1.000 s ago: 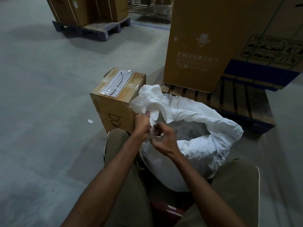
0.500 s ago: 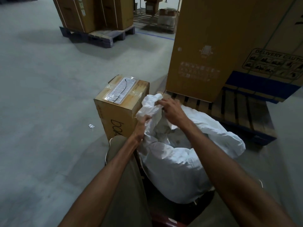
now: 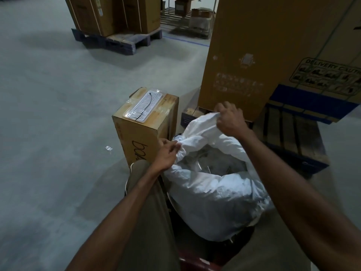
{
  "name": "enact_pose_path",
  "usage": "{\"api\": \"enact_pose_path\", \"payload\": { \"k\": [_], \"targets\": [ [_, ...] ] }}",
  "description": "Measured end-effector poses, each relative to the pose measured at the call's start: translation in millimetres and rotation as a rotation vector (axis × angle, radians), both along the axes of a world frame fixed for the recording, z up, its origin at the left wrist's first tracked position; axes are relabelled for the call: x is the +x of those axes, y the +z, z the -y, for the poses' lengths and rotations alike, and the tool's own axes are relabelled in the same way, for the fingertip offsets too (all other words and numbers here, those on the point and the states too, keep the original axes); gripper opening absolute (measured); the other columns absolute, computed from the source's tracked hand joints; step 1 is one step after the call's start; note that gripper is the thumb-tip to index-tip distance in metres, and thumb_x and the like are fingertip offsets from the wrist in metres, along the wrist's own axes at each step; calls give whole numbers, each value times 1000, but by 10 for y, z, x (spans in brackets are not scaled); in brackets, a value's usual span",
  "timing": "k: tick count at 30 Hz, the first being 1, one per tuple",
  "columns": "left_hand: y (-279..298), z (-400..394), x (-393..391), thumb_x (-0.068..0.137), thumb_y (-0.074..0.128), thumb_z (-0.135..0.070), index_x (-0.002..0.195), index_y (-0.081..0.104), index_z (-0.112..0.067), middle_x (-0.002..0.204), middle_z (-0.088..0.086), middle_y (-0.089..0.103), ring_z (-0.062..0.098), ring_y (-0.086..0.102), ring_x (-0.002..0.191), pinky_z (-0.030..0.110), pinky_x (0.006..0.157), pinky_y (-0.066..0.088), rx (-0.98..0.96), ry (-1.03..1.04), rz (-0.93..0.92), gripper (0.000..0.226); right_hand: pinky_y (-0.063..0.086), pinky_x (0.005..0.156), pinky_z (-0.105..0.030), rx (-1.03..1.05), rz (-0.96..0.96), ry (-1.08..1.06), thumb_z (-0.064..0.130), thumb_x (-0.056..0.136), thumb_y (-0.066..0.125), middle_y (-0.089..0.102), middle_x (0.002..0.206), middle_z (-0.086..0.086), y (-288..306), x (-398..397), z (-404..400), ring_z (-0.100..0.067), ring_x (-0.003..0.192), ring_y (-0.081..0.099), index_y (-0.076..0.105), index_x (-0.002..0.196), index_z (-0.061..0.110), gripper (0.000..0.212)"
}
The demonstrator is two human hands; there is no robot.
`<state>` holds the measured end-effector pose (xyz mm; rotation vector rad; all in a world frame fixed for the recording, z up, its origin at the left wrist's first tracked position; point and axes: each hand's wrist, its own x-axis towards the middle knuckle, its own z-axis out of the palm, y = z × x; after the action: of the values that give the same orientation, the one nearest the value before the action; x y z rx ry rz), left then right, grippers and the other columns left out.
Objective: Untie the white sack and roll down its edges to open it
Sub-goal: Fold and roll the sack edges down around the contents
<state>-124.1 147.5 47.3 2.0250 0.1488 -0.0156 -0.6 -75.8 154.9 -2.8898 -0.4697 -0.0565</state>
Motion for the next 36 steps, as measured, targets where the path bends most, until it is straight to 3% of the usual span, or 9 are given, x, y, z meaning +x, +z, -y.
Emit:
{"api": "enact_pose_path", "payload": {
  "k": [3,7,11,16,22,26,30,33,36],
  "targets": [
    [12,-10,112,107,45,-41,131,68,-20,120,3,70,5,60,88,24,69,50,-227,153,-40,39,15,123,-53,-145,263,335,15,74,66,33,160,-9,-114,-238,-233,-30,152,23,40,151,21,82],
    [88,44,133,108,48,-27,121,73,-17,113,5,75,28,69,108,44,93,55,-489,224,-122,29,-6,124,-58,-470,246,589,41,67,82,12,171,-6,-413,-394,-477,-31,158,0,24,160,28,111],
    [142,-12,-38,99,57,-38,105,69,-16,84,-4,79,20,71,88,35,78,55,-860,138,-233,26,-6,125,-54,-607,243,592,34,73,85,49,153,-10,-525,-369,-577,-30,151,32,43,147,19,87],
    [59,-28,-65,78,79,-60,135,53,-38,119,-14,61,7,62,99,20,73,48,-13,-156,-5,66,38,112,-40,-543,115,551,29,76,83,70,121,-6,-445,-283,-525,-25,111,64,59,129,20,59],
    [36,126,-10,105,51,-37,133,56,-23,115,1,46,19,53,101,28,78,41,418,-10,146,32,49,94,-38,-393,-83,451,30,78,83,71,114,-6,-404,-325,-626,-26,105,67,63,125,18,52],
    [281,343,20,101,51,-8,121,61,-9,103,2,59,17,56,87,21,64,38,213,91,97,23,29,116,-45,-314,98,444,23,73,84,61,132,-10,-352,-376,-700,-30,128,54,49,137,16,73],
    [311,204,168,93,42,-18,87,66,-8,89,16,65,20,56,68,29,61,45,-666,399,-337,27,31,117,-46,173,289,317,16,68,77,46,142,-11,-586,-782,-572,-32,138,39,50,138,17,74],
    [233,53,251,95,46,-47,90,75,-4,101,20,68,31,63,84,42,80,52,-923,327,-412,52,41,102,-41,370,-114,210,41,76,76,49,124,0,-940,-1200,-345,-21,118,46,53,123,27,54],
    [212,150,242,90,68,-55,123,65,-13,119,12,69,28,68,105,45,94,57,-754,136,-321,53,46,92,-38,239,-495,236,68,66,78,58,120,4,-1286,-1405,-128,-16,110,53,58,120,28,70]
  ]
}}
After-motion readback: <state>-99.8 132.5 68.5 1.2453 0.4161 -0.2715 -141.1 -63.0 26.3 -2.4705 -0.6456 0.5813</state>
